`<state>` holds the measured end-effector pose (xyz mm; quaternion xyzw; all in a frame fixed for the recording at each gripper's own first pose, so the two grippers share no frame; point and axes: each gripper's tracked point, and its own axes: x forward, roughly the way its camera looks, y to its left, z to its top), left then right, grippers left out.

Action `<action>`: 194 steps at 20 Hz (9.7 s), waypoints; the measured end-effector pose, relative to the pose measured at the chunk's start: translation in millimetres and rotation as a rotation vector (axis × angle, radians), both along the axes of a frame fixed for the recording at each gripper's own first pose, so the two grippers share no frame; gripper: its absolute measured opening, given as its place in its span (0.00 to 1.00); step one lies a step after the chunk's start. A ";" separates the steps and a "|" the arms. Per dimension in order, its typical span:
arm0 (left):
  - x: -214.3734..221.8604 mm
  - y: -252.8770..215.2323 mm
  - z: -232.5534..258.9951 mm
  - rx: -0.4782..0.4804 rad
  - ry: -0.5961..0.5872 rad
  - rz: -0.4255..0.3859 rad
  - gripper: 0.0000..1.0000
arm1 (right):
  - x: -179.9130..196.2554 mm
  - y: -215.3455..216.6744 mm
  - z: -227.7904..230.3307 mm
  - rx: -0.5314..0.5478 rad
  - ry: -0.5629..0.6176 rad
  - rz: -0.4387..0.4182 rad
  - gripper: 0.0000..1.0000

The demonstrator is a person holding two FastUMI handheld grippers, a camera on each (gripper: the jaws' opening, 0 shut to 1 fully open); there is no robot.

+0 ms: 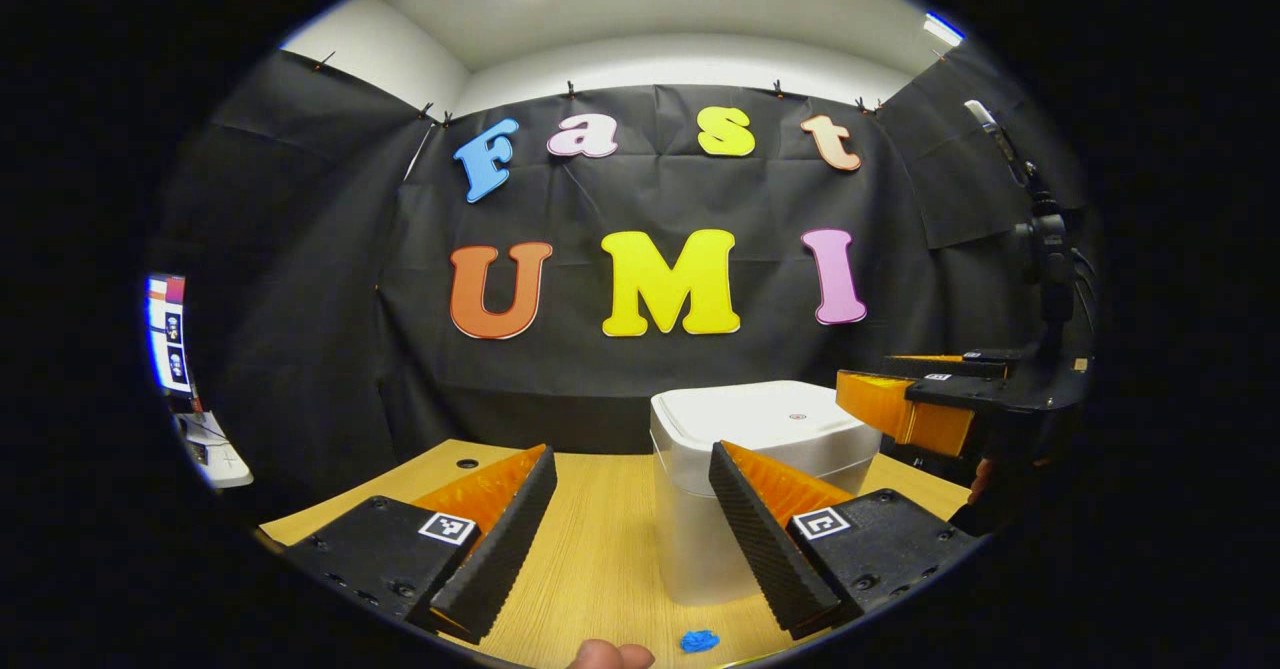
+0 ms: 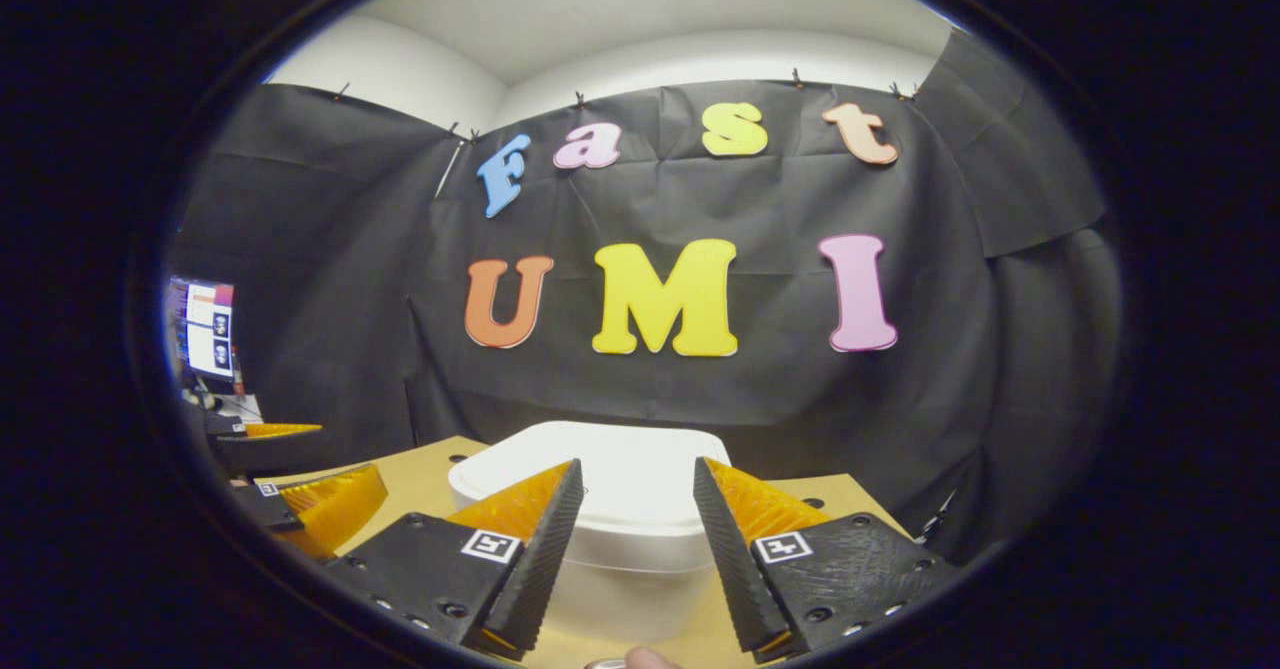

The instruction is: Press the lid of the desktop garbage bin to open it, pick up the crumpled paper on the desktop and throw it into the bin, then pick up the pop can on the desktop and drop it into the bin, and finally close the garbage bin lid.

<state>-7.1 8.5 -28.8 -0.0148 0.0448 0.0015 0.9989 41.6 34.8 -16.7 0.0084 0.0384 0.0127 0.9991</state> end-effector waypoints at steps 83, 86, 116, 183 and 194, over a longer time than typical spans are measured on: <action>-76.6 -76.3 -268.8 -0.008 0.547 -0.076 0.70 | -106.1 -83.6 -176.3 0.020 0.114 -0.132 0.96; -74.0 -78.1 -270.1 -0.016 0.541 -0.066 0.54 | -108.8 -84.2 -177.0 0.000 0.106 -0.144 0.96; -58.0 -35.4 -174.5 -0.126 0.307 -0.042 0.28 | -106.3 0.6 -255.5 0.029 0.301 -0.062 0.95; 66.1 -34.3 23.0 -0.015 -0.027 -0.116 1.00 | -75.3 -86.3 -129.9 0.050 0.174 -0.082 0.80; -0.4 1.8 -24.0 -0.010 0.024 -0.037 1.00 | -26.7 -41.6 -11.9 0.007 0.027 0.059 0.80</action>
